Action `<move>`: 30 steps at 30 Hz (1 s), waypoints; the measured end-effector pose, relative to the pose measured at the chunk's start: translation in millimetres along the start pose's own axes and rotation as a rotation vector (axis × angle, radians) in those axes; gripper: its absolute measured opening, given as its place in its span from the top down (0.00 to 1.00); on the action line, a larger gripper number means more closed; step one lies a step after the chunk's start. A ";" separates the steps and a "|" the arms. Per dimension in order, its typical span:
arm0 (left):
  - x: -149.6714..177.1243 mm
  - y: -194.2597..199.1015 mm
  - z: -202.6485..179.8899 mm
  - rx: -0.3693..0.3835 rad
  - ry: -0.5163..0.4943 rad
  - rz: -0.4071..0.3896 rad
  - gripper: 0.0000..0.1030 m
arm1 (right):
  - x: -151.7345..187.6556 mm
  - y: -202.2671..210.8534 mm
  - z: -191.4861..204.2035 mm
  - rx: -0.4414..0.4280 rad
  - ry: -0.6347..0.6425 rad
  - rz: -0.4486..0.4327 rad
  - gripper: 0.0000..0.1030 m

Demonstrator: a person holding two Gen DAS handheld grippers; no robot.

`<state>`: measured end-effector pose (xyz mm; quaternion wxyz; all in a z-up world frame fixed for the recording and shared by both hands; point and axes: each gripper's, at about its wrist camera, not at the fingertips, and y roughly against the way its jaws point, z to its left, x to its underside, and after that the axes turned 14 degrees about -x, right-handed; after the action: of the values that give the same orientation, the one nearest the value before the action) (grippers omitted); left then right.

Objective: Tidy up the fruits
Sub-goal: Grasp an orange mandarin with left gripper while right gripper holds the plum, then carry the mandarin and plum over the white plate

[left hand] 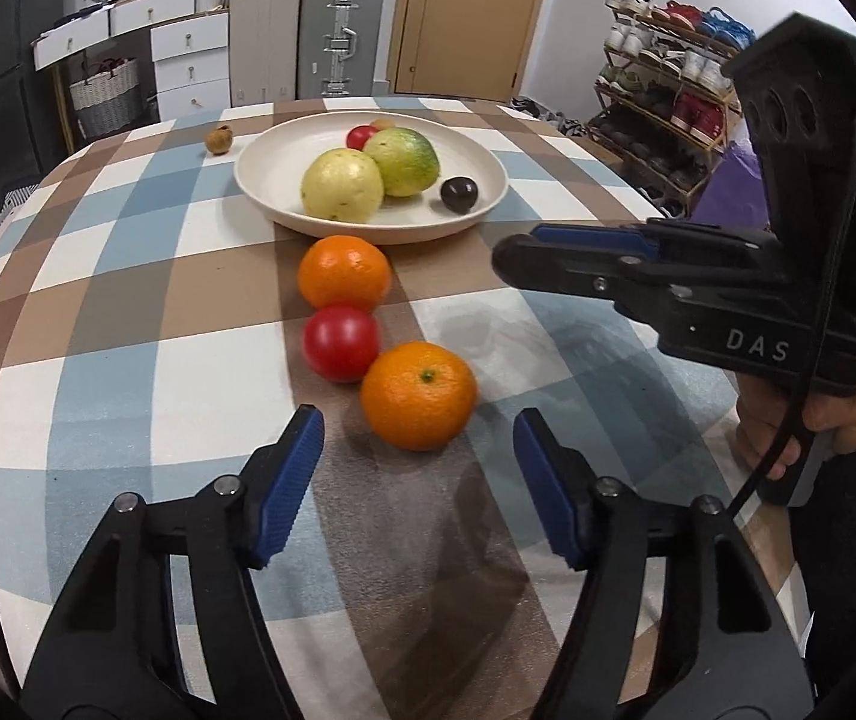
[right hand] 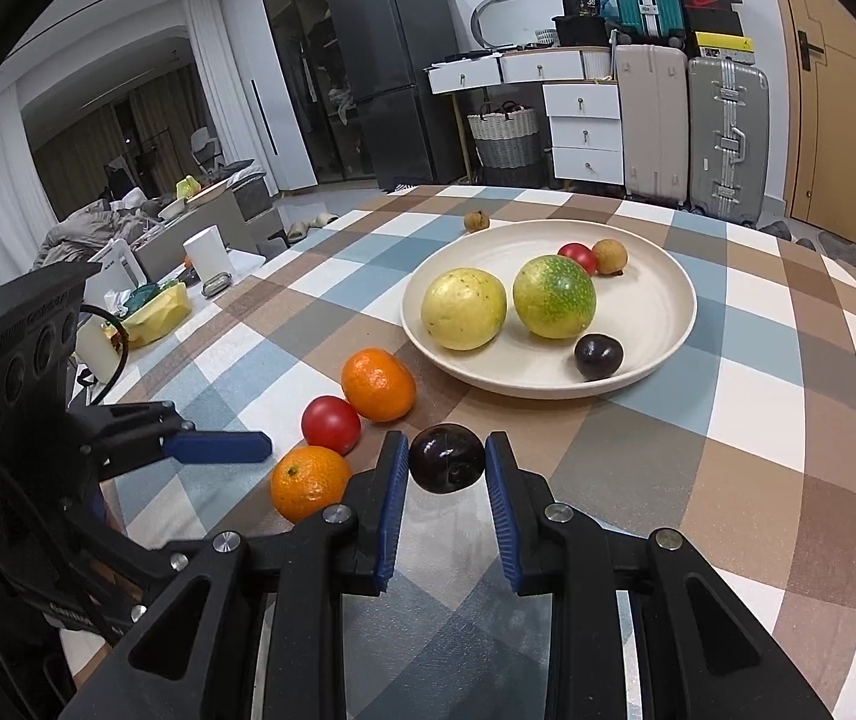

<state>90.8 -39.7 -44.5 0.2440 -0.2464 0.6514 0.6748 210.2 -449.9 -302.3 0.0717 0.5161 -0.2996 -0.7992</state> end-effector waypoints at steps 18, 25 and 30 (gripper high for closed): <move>-5.2 -3.1 -1.7 0.010 0.022 -0.013 0.63 | -1.0 2.6 -0.7 0.000 -0.001 -0.011 0.74; -14.2 9.4 12.1 0.003 0.045 -0.061 0.63 | -1.3 4.1 -0.4 0.003 0.000 -0.024 0.74; -24.3 12.7 20.8 -0.010 0.054 -0.085 0.63 | -2.4 7.5 -1.4 0.007 -0.007 -0.048 0.74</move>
<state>100.7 -19.6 -18.4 0.2537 -0.2934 0.6433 0.6601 211.0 -455.5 -296.6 0.0499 0.5204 -0.2901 -0.8016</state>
